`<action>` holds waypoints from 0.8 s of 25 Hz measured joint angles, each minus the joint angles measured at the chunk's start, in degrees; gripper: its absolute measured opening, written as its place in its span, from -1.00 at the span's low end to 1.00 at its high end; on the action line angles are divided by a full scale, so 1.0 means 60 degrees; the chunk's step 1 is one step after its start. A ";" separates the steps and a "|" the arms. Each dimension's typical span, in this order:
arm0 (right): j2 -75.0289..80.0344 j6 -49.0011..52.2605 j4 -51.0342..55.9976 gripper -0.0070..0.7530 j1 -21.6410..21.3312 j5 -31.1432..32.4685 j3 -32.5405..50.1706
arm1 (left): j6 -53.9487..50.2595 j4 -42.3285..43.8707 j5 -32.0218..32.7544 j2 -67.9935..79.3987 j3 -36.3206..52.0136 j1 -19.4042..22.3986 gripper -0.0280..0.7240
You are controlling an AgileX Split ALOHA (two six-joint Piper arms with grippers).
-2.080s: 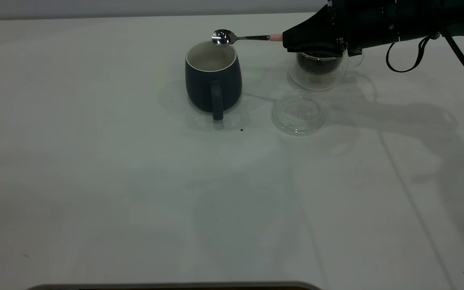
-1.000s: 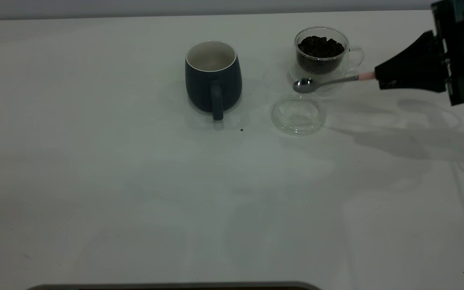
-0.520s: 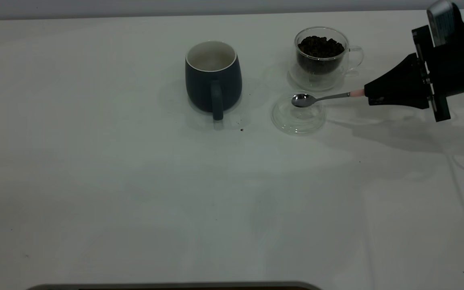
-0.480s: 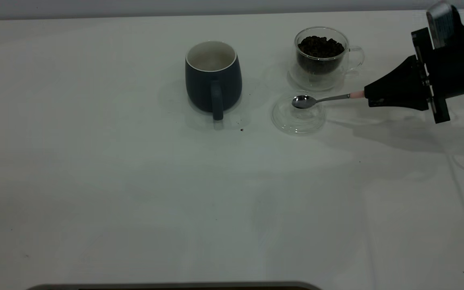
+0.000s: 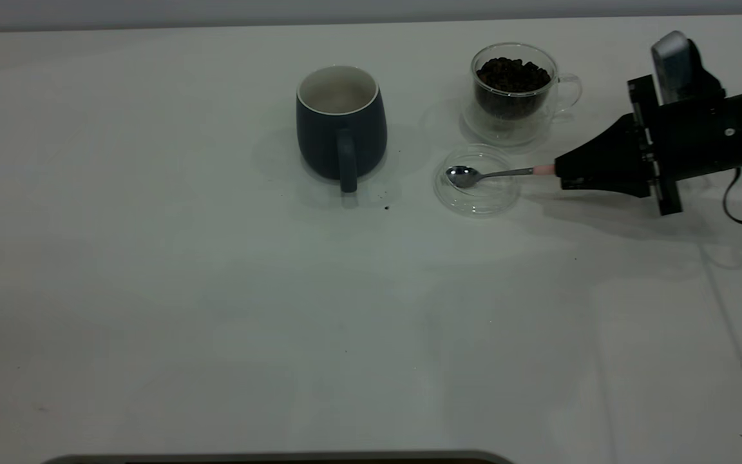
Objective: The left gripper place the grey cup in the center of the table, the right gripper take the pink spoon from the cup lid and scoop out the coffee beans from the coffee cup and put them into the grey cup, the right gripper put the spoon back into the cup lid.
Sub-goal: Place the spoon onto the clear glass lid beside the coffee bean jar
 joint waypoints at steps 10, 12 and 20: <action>0.0515 -0.0790 0.0901 -0.71 0.0299 0.0294 -0.0117 | 0.0000 0.0000 0.0000 0.0000 0.0000 0.0000 0.58; 0.0577 -0.0942 0.1105 -0.71 0.0322 0.0294 -0.0117 | 0.0000 0.0000 0.0000 0.0000 0.0000 0.0000 0.58; 0.0599 -0.1090 0.1367 -0.07 0.0322 0.0175 -0.0117 | 0.0000 0.0000 0.0000 0.0000 0.0000 0.0000 0.58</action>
